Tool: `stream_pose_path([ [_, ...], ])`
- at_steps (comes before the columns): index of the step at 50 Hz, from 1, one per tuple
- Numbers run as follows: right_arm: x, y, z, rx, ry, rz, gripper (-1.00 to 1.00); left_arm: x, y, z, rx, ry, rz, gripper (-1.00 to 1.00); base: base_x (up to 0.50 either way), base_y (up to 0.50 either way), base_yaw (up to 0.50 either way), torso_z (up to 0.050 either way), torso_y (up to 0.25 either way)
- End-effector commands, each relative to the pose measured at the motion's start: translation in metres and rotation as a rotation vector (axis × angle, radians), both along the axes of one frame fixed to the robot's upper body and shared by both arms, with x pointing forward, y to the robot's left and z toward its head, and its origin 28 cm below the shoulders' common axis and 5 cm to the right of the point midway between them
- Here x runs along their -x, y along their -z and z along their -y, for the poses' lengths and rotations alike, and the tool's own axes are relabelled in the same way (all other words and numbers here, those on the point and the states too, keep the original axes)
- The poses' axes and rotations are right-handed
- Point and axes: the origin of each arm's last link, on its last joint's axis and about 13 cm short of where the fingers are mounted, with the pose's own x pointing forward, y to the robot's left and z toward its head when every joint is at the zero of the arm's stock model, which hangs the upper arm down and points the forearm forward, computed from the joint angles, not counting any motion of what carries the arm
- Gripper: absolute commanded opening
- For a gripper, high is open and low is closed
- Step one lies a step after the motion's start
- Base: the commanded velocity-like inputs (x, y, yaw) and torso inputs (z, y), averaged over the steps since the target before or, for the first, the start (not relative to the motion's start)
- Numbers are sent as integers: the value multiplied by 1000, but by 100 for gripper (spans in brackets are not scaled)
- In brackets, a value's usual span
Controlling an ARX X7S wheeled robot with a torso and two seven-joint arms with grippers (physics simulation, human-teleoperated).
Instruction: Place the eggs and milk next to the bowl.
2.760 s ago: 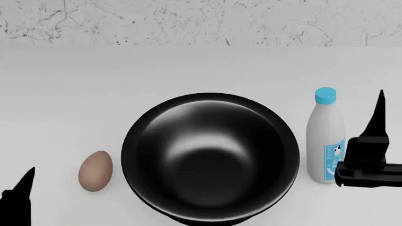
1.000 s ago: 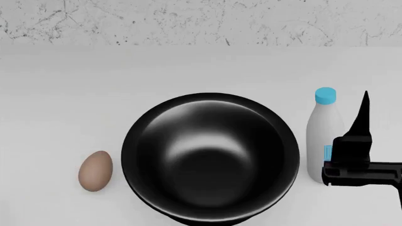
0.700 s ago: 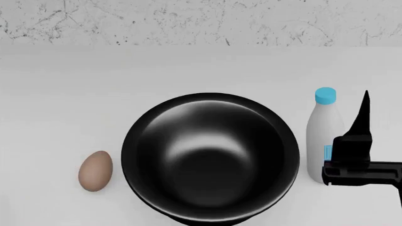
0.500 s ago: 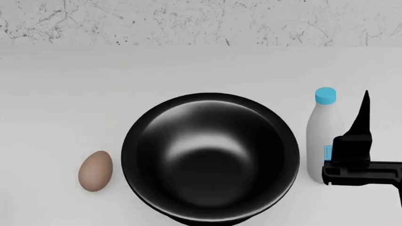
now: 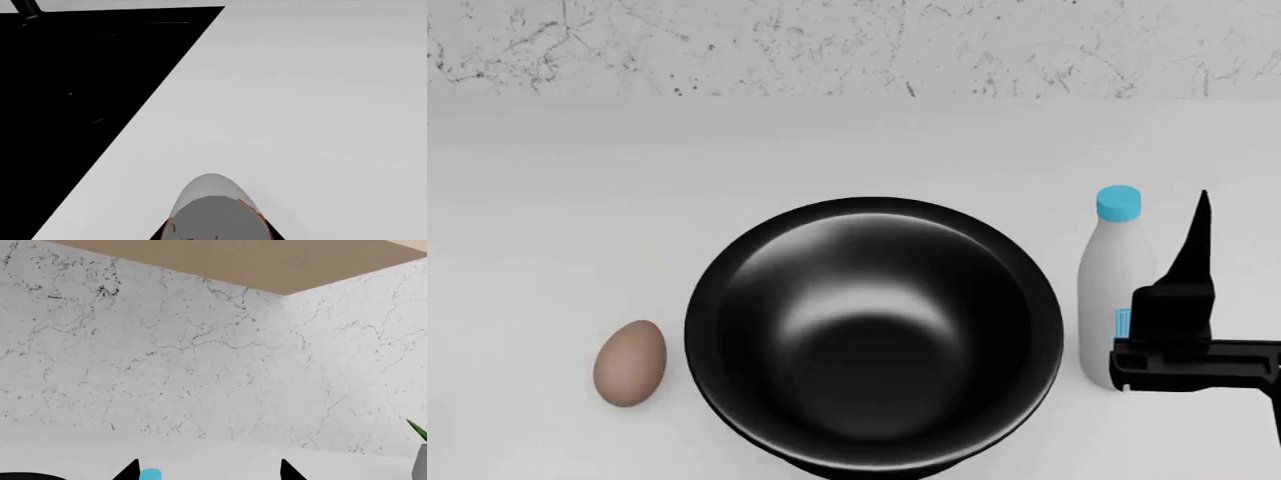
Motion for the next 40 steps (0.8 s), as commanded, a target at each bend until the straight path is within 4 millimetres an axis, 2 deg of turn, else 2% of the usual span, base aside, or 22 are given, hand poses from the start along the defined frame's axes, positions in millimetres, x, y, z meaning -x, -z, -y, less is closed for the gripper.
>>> stream_pose_path([
  [1, 0, -2, 1, -15, -6, 22, 100, 2, 11, -2, 48, -23, -12, -100, 0, 0, 0, 0, 0],
  [7, 0, -2, 1, -14, -8, 22, 100, 4, 9, -3, 56, -16, 6, -100, 0, 0, 0, 0, 0],
  [17, 1, -2, 2, -18, -9, 26, 100, 21, -23, 3, 114, 122, 130, -100, 0, 0, 0, 0, 0],
  [22, 1, -2, 2, -20, -12, 29, 100, 28, -31, 6, 93, 187, 147, -100, 0, 0, 0, 0, 0],
  [40, 2, 0, 3, -24, -12, 29, 100, 44, -41, 17, 60, 380, 144, -100, 0, 0, 0, 0, 0],
])
